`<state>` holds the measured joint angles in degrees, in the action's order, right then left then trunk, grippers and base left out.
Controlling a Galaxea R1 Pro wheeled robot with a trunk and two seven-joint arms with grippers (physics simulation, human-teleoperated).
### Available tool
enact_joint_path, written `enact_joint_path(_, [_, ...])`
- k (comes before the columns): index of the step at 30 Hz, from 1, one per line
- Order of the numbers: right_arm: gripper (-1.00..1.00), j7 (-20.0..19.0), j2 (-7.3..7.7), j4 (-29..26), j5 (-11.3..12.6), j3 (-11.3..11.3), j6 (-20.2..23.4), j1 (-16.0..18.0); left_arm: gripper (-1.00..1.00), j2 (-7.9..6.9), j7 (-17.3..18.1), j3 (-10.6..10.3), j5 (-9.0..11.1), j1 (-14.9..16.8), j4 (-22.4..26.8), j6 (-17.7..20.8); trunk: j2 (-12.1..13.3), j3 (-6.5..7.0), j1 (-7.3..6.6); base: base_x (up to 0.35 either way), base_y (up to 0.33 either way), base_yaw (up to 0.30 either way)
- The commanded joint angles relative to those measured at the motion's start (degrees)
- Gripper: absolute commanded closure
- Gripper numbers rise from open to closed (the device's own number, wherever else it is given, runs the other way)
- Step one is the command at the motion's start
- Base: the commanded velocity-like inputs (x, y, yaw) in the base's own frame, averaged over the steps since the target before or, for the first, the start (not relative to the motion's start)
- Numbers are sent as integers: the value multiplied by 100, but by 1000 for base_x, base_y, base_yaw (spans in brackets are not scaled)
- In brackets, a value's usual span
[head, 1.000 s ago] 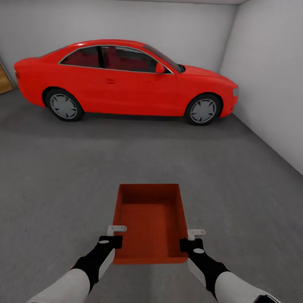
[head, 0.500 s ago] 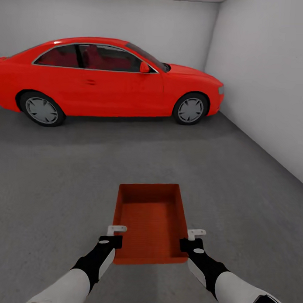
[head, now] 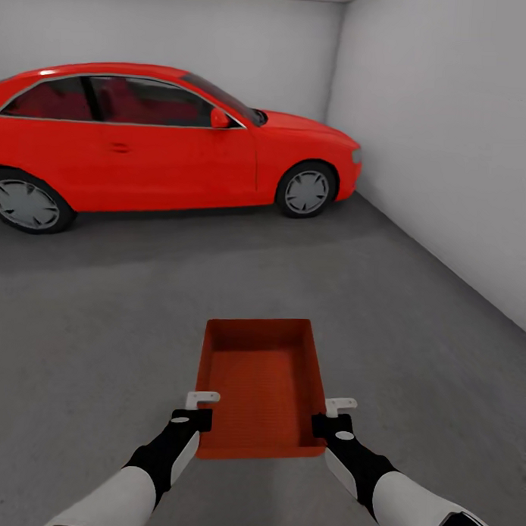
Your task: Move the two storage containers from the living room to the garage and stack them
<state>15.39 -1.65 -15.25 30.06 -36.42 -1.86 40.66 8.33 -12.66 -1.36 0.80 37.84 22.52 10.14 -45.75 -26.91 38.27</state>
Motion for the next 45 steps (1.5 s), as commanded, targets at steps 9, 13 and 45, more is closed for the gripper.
enact_joint_path(9, [100,17,385,-23,-79,496,-25,13,100,-68,-52,-14,18,-5,-2,49,-4,-6,4,323,0,-283])
enact_joint_path(13, [100,17,384,-22,-79,496,-25,13,100,-68,-52,-14,16,-5,-2,49,-4,-6,4,323,0,-283])
enact_joint_path(45, [100,17,384,-22,-79,495,-25,13,100,-68,-52,-14,17,-5,-2,49,-4,-6,4,323,0,-283])
